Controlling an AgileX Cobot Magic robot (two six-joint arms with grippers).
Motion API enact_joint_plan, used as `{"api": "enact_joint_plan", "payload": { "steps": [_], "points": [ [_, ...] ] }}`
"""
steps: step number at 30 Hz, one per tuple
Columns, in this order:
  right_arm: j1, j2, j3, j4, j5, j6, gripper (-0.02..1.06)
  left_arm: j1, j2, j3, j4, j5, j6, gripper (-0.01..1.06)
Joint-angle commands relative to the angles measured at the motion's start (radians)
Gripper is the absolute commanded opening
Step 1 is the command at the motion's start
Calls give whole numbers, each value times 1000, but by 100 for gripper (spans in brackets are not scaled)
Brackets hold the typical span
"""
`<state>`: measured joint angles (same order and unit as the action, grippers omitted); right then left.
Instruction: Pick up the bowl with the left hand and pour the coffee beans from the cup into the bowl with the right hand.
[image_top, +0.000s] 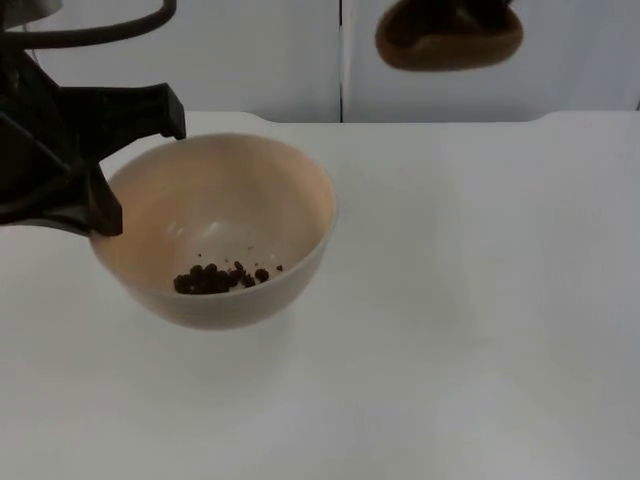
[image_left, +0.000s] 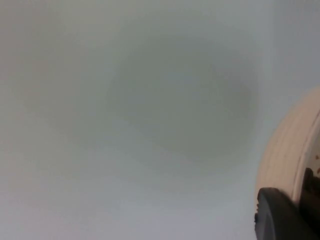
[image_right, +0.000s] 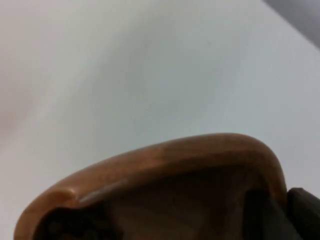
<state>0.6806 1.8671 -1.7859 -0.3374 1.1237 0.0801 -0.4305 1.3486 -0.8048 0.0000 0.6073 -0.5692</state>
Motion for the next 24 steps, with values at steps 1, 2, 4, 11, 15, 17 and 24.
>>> {"api": "enact_joint_plan", "payload": {
  "steps": [1,2,4,11,15,17,24],
  "points": [
    [-13,-10,29,10,3,16,0,2,11,3,7,-24,-4,0],
    [-23,-10,58,10,-9,18,0,2,20,3,7,-35,-4,0],
    [-33,-10,113,10,-41,44,0,2,43,3,7,-46,-4,0],
    [-33,-10,259,1,-166,121,0,2,90,3,20,-68,-4,0],
    [-40,-10,381,1,-289,186,0,2,131,3,49,-89,-4,0],
    [-43,-10,406,1,-311,199,0,2,140,3,55,-93,-4,0],
    [-92,-10,564,-2,-422,268,0,2,168,3,95,-142,-4,0]
  ]
}}
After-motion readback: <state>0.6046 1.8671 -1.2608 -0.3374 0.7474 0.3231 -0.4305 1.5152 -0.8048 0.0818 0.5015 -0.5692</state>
